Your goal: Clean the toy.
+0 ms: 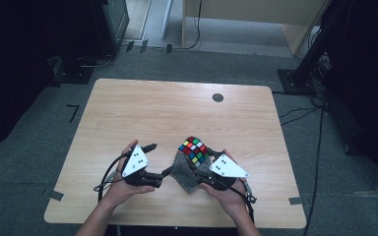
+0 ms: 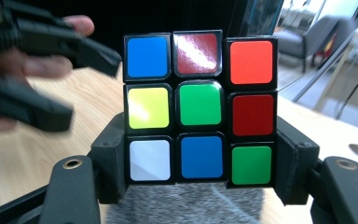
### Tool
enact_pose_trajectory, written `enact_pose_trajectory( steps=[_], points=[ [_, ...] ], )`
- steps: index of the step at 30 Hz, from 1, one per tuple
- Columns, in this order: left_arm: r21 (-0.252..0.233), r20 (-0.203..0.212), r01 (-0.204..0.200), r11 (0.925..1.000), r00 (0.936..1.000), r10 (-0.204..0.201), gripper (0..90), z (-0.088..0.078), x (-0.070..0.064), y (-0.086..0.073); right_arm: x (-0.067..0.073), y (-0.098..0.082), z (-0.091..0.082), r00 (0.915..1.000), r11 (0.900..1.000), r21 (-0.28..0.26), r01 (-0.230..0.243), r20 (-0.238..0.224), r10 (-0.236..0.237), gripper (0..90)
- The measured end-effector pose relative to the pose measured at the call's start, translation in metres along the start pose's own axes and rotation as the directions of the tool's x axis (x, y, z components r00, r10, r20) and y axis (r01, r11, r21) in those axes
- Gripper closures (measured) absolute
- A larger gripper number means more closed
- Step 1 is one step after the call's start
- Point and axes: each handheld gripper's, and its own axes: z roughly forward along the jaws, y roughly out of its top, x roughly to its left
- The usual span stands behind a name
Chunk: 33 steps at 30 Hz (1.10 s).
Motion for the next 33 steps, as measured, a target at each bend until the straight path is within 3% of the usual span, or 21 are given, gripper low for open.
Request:
enact_pose_trajectory(
  steps=[6, 9, 10, 16, 23, 29, 33],
  points=[
    [0.008, -0.002, -0.079, 0.9968, 0.9969, 0.079, 9.3, 0.005, -0.011, -0.002, 0.006, 0.009, -0.002, 0.9960, 0.998, 0.020, -0.067, -0.058, 0.068, 34.3],
    [0.006, -0.011, -0.100, 0.9949, 0.9949, 0.100, 9.4, 0.005, -0.012, -0.003, 0.007, 0.011, -0.002, 0.9918, 0.995, 0.028, -0.098, -0.080, 0.100, 34.3],
    [0.004, -0.020, -0.121, 0.9927, 0.9925, 0.121, 9.3, 0.005, -0.014, -0.003, 0.009, 0.011, -0.001, 0.9865, 0.991, 0.049, -0.127, -0.098, 0.131, 34.3],
    [-0.002, -0.039, -0.192, 0.9813, 0.9806, 0.192, 9.4, 0.006, -0.021, -0.005, 0.015, 0.013, 0.003, 0.9671, 0.975, 0.113, -0.194, -0.145, 0.209, 34.3],
    [-0.027, -0.048, -0.235, 0.9716, 0.9712, 0.234, 13.3, 0.007, -0.025, -0.005, 0.021, 0.014, 0.006, 0.9591, 0.968, 0.153, -0.201, -0.170, 0.226, 34.3],
    [-0.023, -0.056, -0.275, 0.9611, 0.9602, 0.274, 13.2, 0.009, -0.029, -0.007, 0.022, 0.013, 0.010, 0.9397, 0.950, 0.204, -0.236, -0.201, 0.276, 34.2],
    [-0.015, -0.063, -0.303, 0.9528, 0.9513, 0.302, 13.5, 0.010, -0.032, -0.007, 0.024, 0.013, 0.012, 0.9339, 0.940, 0.238, -0.243, -0.204, 0.293, 34.2]
  ],
)
